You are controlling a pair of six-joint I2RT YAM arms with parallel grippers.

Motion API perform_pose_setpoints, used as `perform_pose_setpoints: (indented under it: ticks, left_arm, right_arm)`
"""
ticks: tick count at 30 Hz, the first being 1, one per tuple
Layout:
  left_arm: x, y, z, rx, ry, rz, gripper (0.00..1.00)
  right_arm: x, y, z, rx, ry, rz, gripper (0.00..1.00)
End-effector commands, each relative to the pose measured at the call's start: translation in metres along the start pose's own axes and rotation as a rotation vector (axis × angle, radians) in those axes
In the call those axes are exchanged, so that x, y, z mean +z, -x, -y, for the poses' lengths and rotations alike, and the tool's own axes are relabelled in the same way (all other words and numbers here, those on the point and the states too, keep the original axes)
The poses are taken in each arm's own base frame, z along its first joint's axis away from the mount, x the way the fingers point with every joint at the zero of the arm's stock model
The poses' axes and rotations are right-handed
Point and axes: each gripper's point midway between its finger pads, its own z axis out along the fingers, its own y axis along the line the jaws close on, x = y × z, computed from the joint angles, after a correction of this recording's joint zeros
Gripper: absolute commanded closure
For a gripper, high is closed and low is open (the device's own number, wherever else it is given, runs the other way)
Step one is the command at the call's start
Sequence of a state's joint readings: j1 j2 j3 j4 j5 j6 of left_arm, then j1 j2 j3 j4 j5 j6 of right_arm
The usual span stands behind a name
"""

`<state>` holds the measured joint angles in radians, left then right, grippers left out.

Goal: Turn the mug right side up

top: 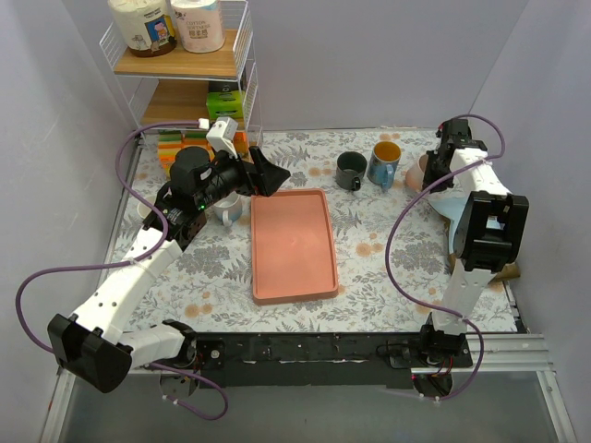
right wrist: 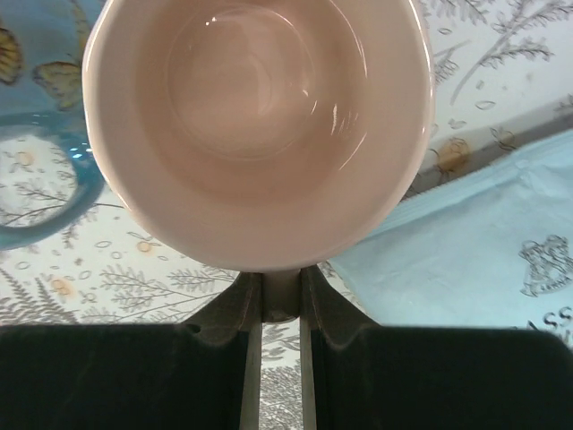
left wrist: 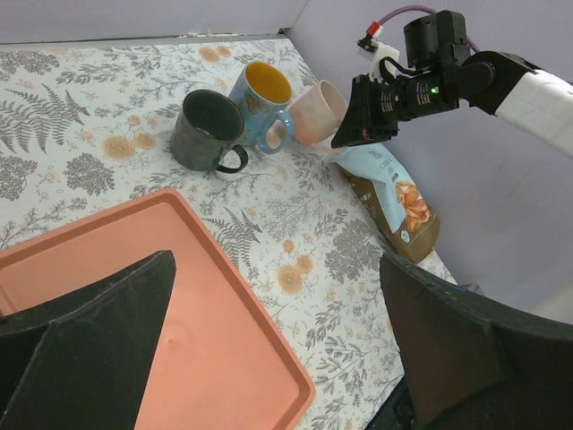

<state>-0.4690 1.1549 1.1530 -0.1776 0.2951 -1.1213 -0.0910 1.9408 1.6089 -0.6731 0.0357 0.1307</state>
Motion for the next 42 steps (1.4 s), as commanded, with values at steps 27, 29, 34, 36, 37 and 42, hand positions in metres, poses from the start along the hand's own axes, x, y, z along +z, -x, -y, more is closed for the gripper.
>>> perform_pose_setpoints:
  ticks: [27,29,34,36,37,42]
  left_arm:
    - [-0.009,-0.002,-0.001,0.010,0.016,0.007,0.02]
    - [-0.009,-0.001,0.000,0.011,0.014,0.007,0.02]
    - [-0.010,-0.003,-0.002,0.011,0.018,0.003,0.02]
    - [-0.011,-0.003,-0.002,0.011,0.019,0.005,0.02]
    - [-0.011,-0.003,-0.002,0.010,0.021,0.003,0.02]
    - [-0.011,-0.003,-0.003,0.010,0.023,0.003,0.02]
  right_arm:
    - [0.001,0.047,0.001,-0.111,-0.232,0.084,0.71]
    - [0.003,0.044,0.000,-0.114,-0.224,0.076,0.67]
    - [0.008,0.038,-0.001,-0.112,-0.211,0.061,0.65]
    - [0.007,0.038,-0.002,-0.107,-0.206,0.062,0.64]
    - [0.006,0.038,-0.003,-0.107,-0.201,0.065,0.63]
    - [-0.011,0.047,-0.011,-0.101,-0.157,0.107,0.44]
